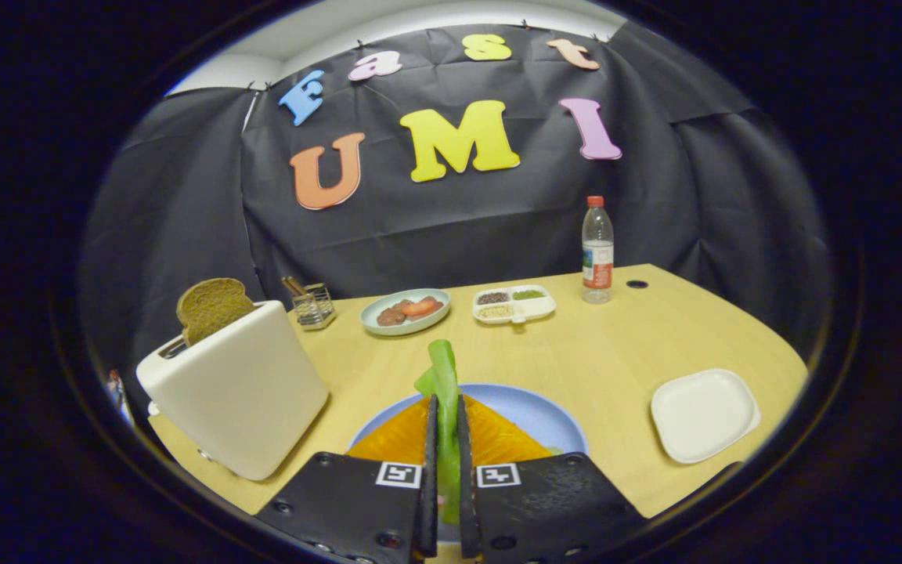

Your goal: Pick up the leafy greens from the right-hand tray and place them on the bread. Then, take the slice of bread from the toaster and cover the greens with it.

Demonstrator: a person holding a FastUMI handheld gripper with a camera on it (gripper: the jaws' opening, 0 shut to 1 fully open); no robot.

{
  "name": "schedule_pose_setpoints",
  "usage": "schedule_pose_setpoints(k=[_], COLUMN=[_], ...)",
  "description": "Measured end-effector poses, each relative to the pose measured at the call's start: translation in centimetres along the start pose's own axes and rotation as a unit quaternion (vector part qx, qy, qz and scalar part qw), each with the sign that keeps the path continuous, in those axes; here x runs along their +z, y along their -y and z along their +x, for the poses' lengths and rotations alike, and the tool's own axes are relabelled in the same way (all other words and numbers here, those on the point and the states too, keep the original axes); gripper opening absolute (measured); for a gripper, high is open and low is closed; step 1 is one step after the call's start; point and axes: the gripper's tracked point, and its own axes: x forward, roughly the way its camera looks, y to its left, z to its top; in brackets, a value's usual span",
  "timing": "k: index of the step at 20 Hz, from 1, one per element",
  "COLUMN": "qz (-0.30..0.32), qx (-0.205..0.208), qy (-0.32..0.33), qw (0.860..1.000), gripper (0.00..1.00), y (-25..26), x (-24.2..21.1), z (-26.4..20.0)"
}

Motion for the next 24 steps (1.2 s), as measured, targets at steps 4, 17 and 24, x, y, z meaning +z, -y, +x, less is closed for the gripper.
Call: schedule_pose_setpoints(k=[4, 17, 24], qz=[0.012, -0.072, -0.047], qx=[0.011, -0.018, 0.012], qy=[0.002, 0.175, 0.188], qw=[1.000, 0.982, 0.981], gripper=[0.37, 0.96, 0.96], y=[-0.8, -5.5, -11.3], x=[-0.4, 8.0, 12.0], z=[0.2, -5.7, -6.5])
